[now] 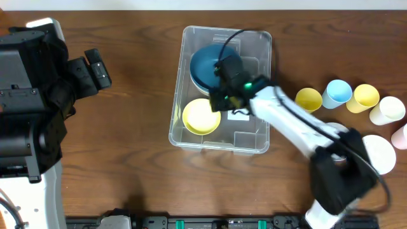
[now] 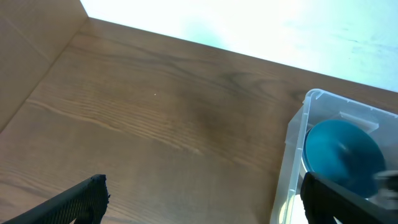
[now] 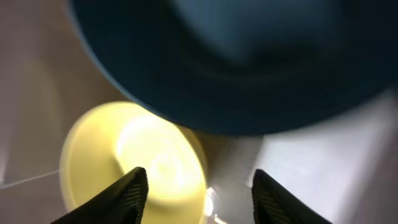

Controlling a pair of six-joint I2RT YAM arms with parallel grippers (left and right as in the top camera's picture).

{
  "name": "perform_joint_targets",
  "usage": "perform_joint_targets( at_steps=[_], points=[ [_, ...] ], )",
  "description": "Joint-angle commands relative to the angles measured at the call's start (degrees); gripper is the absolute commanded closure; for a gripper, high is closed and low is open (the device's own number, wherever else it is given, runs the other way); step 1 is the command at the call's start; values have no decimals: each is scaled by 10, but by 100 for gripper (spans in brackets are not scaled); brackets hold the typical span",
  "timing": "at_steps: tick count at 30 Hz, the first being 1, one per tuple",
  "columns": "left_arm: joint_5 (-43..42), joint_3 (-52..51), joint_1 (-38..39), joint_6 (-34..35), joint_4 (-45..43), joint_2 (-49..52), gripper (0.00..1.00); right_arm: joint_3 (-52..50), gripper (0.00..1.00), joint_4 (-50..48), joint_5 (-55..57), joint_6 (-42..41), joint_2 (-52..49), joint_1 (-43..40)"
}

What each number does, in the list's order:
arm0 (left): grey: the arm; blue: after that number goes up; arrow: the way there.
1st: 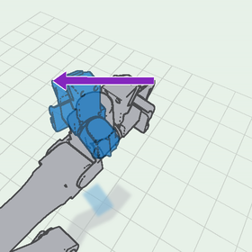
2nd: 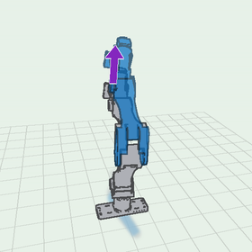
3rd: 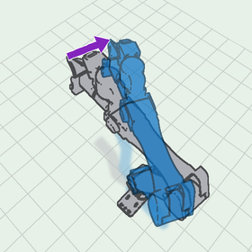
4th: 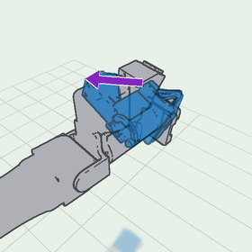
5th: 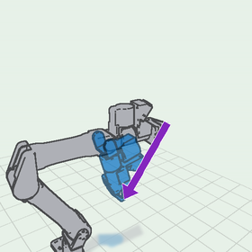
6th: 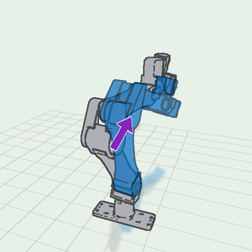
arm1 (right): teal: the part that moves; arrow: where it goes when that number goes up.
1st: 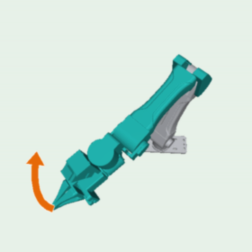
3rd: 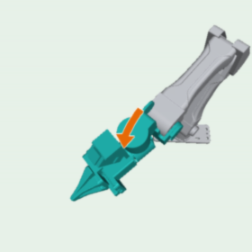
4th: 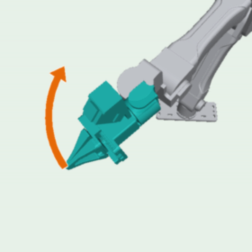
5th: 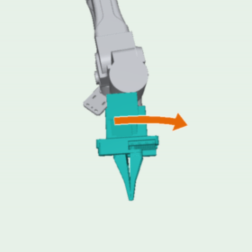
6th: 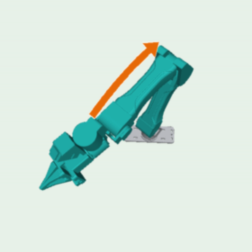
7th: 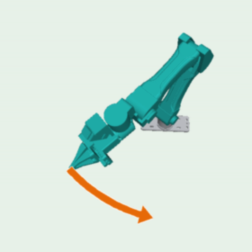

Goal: Pack container
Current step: 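Carry the yellow bowl into the container and release it, then return the right gripper and grasp the white bowl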

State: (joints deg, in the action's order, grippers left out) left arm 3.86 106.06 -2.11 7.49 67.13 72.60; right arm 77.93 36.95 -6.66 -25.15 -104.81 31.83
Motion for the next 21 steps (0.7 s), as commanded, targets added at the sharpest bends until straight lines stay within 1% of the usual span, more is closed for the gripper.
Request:
perform_joint_targets(
  at_steps=[1, 3, 6, 9, 12, 14, 15, 17, 21],
  points=[
    [7, 1, -2, 1, 1, 0, 2, 10, 37, 23, 44, 3, 116, -56],
    [7, 1, -2, 1, 1, 0, 2, 10, 33, 54, 73, -15, 165, -96],
    [7, 1, -2, 1, 1, 0, 2, 10, 23, 118, 113, -63, 228, -181],
    [7, 1, -2, 1, 1, 0, 2, 10, 18, 175, 130, -95, 267, -291],
    [7, 1, -2, 1, 1, 0, 2, 10, 14, 224, 131, -116, 277, -412],
    [7, 1, -2, 1, 1, 0, 2, 6, 14, 252, 131, -132, 275, -482],
    [7, 1, -2, 1, 1, 0, 2, -1, 9, 262, 131, -141, 273, -516],
    [7, 1, -2, 1, 1, 0, 2, -20, 5, 268, 130, -151, 271, -571],
    [7, 1, -2, 1, 1, 0, 2, -81, 2, 251, 131, -165, 270, -666]
  ],
)
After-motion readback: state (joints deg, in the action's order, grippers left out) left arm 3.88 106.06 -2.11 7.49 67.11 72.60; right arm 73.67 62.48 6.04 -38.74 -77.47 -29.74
